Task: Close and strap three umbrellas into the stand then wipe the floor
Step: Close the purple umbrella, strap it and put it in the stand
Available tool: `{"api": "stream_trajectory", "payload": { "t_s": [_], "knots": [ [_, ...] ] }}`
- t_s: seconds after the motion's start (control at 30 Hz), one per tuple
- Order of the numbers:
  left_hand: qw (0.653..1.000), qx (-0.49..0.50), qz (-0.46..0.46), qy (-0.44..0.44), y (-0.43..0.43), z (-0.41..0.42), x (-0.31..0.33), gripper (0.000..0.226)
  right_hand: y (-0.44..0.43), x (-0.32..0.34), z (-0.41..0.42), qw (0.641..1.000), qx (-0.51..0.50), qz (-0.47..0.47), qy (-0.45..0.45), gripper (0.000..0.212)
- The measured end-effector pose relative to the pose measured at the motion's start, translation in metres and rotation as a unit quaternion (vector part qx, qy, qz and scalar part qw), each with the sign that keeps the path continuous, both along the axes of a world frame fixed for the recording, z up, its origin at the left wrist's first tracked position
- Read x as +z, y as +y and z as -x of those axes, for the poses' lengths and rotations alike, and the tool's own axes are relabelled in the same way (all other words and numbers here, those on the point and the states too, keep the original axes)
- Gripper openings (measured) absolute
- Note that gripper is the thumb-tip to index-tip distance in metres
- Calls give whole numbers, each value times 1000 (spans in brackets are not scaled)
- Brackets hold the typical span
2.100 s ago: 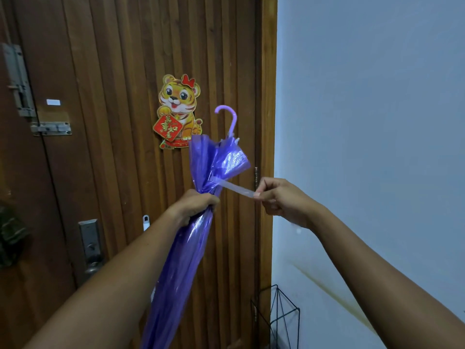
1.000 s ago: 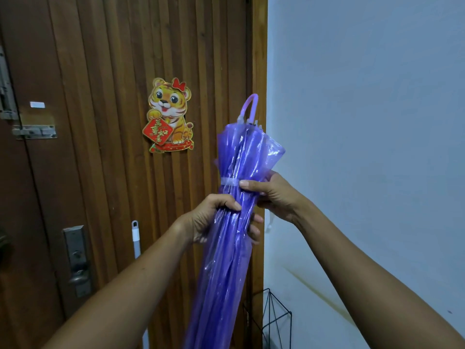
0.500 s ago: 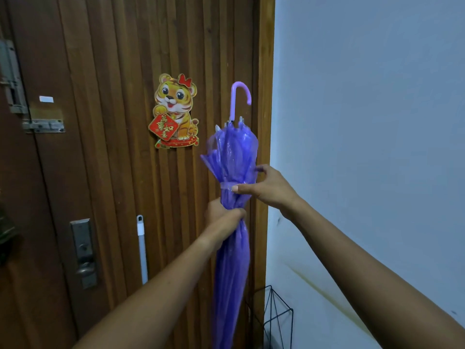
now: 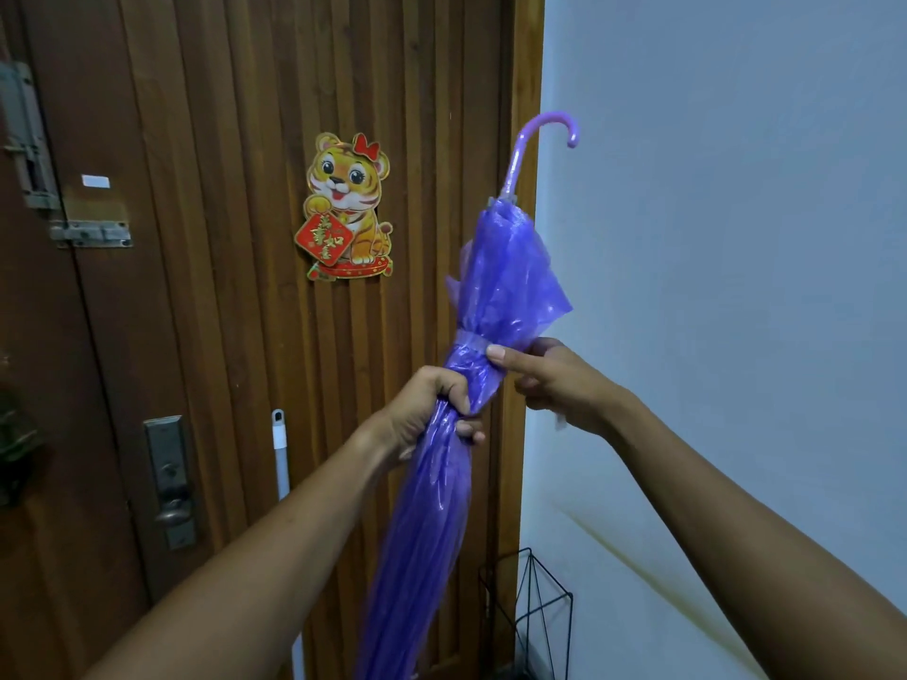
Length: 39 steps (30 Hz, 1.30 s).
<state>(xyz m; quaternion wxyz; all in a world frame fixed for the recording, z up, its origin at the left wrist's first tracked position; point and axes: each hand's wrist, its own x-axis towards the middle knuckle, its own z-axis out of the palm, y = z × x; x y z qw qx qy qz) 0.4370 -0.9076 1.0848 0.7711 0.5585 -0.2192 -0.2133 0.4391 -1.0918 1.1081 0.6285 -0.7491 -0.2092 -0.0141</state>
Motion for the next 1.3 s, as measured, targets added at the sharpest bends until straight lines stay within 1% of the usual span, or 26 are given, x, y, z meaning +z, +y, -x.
{"api": "stream_trajectory", "payload": {
  "t_s": [0.03, 0.1, 0.17, 0.23, 0.27, 0.3, 0.37, 0.43, 0.5, 0.53, 0.6, 0.67, 0.7, 0.77, 0.87, 0.93, 1.03, 1.1, 1.13, 1.2, 1.23, 1.3],
  "knots": [
    [999, -42, 3, 4, 1, 1, 1, 24, 0, -1, 0, 999, 27, -30, 11, 27],
    [996, -92, -13, -1, 4, 0, 1, 38, 2, -3, -2, 997, 44, -62, -6, 34],
    [995, -78, -66, -12, 9, -2, 2, 45, 6, 0, -3, 997, 17, -59, -49, 37],
    [992, 2, -120, -30, 10, 0, 0, 41, 10, 2, -6, 993, -73, -35, -87, 40],
    [989, 51, -132, -51, 7, 1, -2, 40, 13, 2, -8, 986, -125, -20, -105, 40],
    [980, 99, -148, -86, 3, 2, -6, 40, 17, 0, -10, 978, -169, -6, -121, 40],
    [951, 202, -181, -146, -10, 3, -16, 43, 29, -4, -13, 964, -222, 28, -145, 38],
    [934, 285, -169, -133, -20, 2, -23, 38, 39, -4, -13, 952, -238, 99, -166, 41],
    [923, 336, -151, -112, -20, 2, -23, 21, 38, 3, -13, 943, -231, 170, -168, 43],
    [916, 353, -154, -112, -17, 2, -21, 13, 35, 7, -12, 944, -220, 188, -157, 45],
    [912, 359, -164, -111, -9, 1, -19, 9, 27, 13, -8, 961, -179, 175, -121, 46],
    [919, 341, -171, -95, -2, 2, -16, 8, 21, 16, -3, 974, -141, 141, -109, 43],
    [930, 325, -157, -73, 1, 2, -14, 8, 19, 16, -1, 976, -134, 130, -113, 42],
    [955, 282, -96, -14, 6, 1, -9, 11, 16, 16, 2, 975, -134, 125, -122, 43],
    [981, 187, -40, 23, 12, -1, -2, 15, 8, 10, 1, 977, -135, 105, -124, 48],
    [994, 105, -11, 27, 14, 1, -1, 16, 4, 5, 0, 982, -124, 77, -123, 45],
    [997, -61, 10, 34, 14, 3, 0, 16, 4, 0, 2, 996, -47, 6, -77, 31],
    [987, -153, 15, 37, 12, 1, 1, 23, 4, -3, 0, 998, 33, -33, -38, 41],
    [983, -178, 14, 38, 11, 0, 1, 24, 5, -5, 0, 997, 62, -47, -23, 44],
    [983, -183, 6, 25, 10, 1, 2, 24, 7, -7, -2, 994, 83, -67, -24, 42],
    [987, -162, -6, 16, 10, 3, 2, 25, 7, -7, -2, 994, 72, -66, -37, 39],
    [995, -81, -49, -3, 10, 5, 2, 27, 9, -4, -1, 995, 15, -55, -77, 35]
  ]
}}
